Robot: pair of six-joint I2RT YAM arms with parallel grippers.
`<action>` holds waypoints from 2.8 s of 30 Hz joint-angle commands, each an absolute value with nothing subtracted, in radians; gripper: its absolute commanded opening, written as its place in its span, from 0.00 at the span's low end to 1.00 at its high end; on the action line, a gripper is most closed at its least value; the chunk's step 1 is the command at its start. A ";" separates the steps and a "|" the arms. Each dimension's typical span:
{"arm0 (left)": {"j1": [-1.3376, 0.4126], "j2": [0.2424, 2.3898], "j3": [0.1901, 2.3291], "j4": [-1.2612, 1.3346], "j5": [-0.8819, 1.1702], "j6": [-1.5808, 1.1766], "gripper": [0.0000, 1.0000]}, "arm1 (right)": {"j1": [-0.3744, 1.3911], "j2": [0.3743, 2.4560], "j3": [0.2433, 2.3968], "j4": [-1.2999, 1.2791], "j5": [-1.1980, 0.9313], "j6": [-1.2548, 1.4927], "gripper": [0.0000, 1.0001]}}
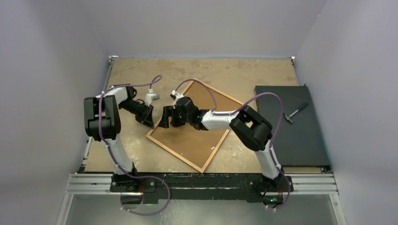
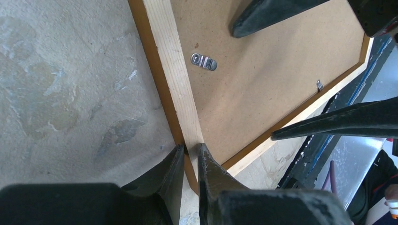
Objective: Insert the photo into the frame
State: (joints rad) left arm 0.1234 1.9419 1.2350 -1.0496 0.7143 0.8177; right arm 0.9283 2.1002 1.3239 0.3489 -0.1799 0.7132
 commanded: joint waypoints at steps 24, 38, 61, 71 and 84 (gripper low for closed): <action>0.104 1.945 1.190 -0.955 0.677 0.809 0.05 | 0.952 2.190 1.401 0.423 -0.265 0.727 0.70; 0.103 1.939 1.197 -0.960 0.682 0.807 0.05 | 0.953 2.216 1.426 0.413 -0.235 0.748 0.69; 0.101 1.927 1.208 -0.997 0.691 0.826 0.04 | 0.954 2.226 1.381 0.509 -0.129 0.794 0.68; 0.101 1.924 1.200 -0.998 0.690 0.836 0.04 | 0.954 2.215 1.335 0.572 -0.071 0.802 0.69; 0.102 1.921 1.201 -1.005 0.675 0.841 0.04 | 0.956 2.161 1.227 0.743 -0.014 0.759 0.71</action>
